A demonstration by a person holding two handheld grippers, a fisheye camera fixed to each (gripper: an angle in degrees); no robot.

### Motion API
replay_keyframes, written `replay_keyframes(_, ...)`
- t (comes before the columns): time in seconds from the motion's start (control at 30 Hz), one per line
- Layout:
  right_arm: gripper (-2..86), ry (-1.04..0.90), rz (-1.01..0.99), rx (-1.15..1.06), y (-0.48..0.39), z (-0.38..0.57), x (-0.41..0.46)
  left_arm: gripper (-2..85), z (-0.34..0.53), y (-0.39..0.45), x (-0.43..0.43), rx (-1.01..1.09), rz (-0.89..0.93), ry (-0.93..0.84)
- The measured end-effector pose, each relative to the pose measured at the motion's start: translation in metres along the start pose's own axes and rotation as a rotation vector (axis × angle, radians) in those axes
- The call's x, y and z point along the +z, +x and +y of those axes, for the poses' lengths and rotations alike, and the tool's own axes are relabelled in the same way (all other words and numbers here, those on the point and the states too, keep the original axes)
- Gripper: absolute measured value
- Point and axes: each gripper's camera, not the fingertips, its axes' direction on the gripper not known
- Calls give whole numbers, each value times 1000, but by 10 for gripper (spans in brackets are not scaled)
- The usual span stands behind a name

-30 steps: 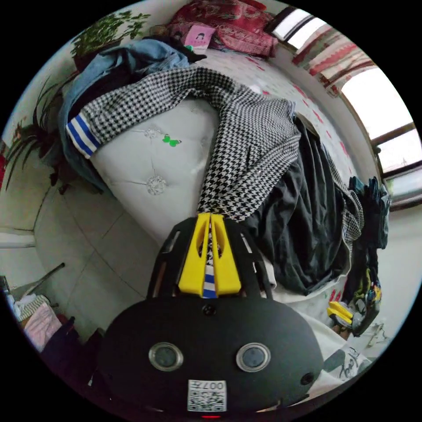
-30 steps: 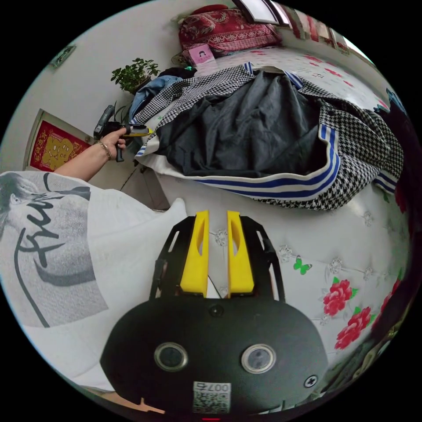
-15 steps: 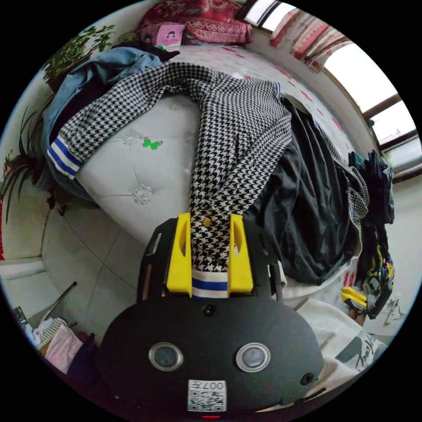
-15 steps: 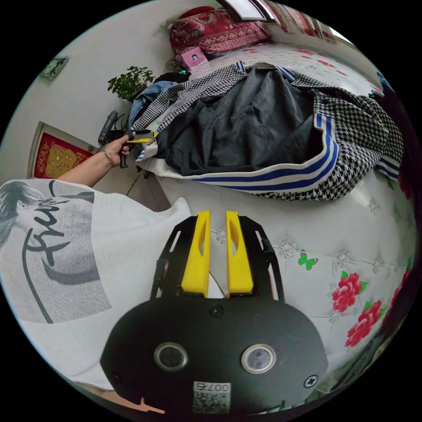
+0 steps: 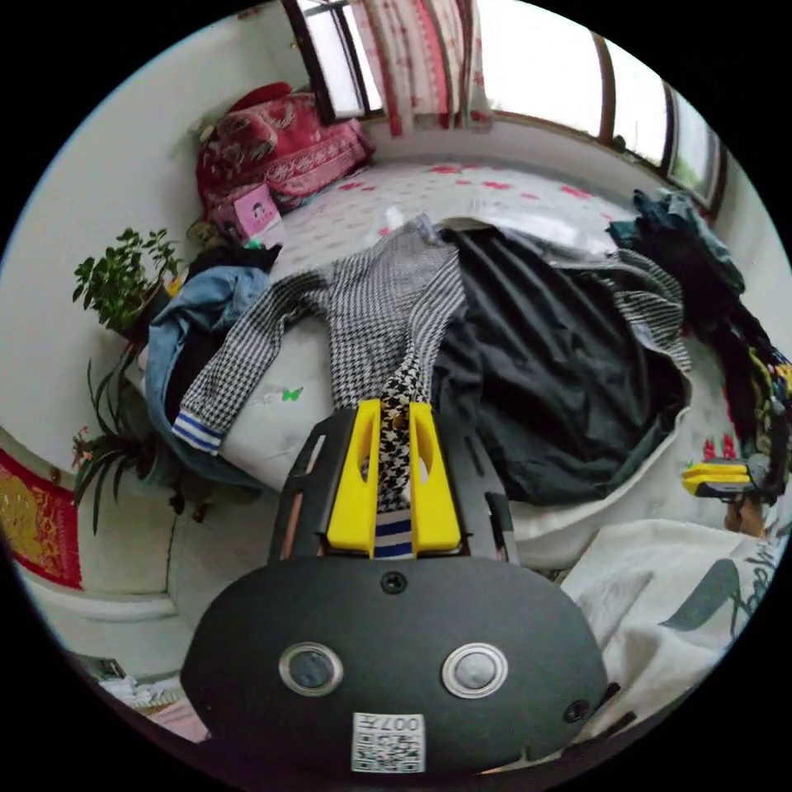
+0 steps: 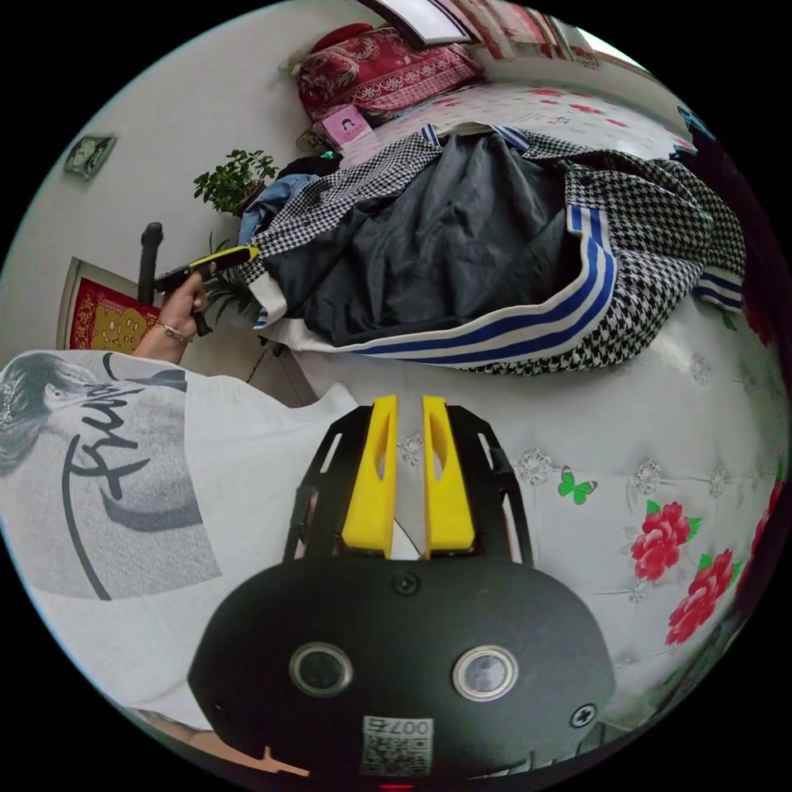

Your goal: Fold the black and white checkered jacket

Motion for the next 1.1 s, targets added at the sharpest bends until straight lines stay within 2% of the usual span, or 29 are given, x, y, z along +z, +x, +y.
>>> replay_keyframes(0.03, 60, 4, 1, 0, -1, -3, 0, 58, 0, 4, -6, 24, 38, 31)
replay_keyframes(0.1, 62, 13, 3, -1, -4, -7, -1, 48, -2, 29, -13, 204, 251, 86)
replay_keyframes(0.13, 63, 18, 2, -1, -5, -11, 0, 42, -2, 37, -9, 258, 335, 71)
replay_keyframes(0.2, 66, 29, 5, 3, -6, -17, 0, 26, 7, 64, 31, 377, 680, -81)
replay_keyframes(0.27, 70, 43, 10, 4, -6, -25, 0, 1, 20, 77, 67, 342, 687, -239)
replay_keyframes(0.3, 74, 45, 24, 2, -7, -33, -2, -3, 29, 80, 75, 338, 675, -263)
replay_keyframes(0.47, 79, 129, 215, 10, -6, -69, -25, -9, 43, 68, 65, 387, 673, -226)
replay_keyframes(0.57, 76, 151, 343, 32, 4, -103, -28, -9, 38, 44, 75, 319, 674, -248)
replay_keyframes(0.67, 45, 34, 331, 38, 21, -138, -2, -9, 30, 23, 83, 225, 718, -238)
replay_keyframes(0.73, 18, -179, 292, 49, 36, -149, 39, -9, 26, 16, 84, 204, 733, -227)
replay_keyframes(0.87, 15, -298, 169, -95, 15, -138, 58, -5, 20, 15, 83, 255, 741, -203)
replay_keyframes(0.97, 35, -210, 229, -193, -2, -143, 22, 16, 9, 29, 90, 318, 797, -218)
replay_keyframes(1.1, 60, -89, 433, -249, 0, -201, -36, 50, -29, 73, 110, 423, 907, -221)
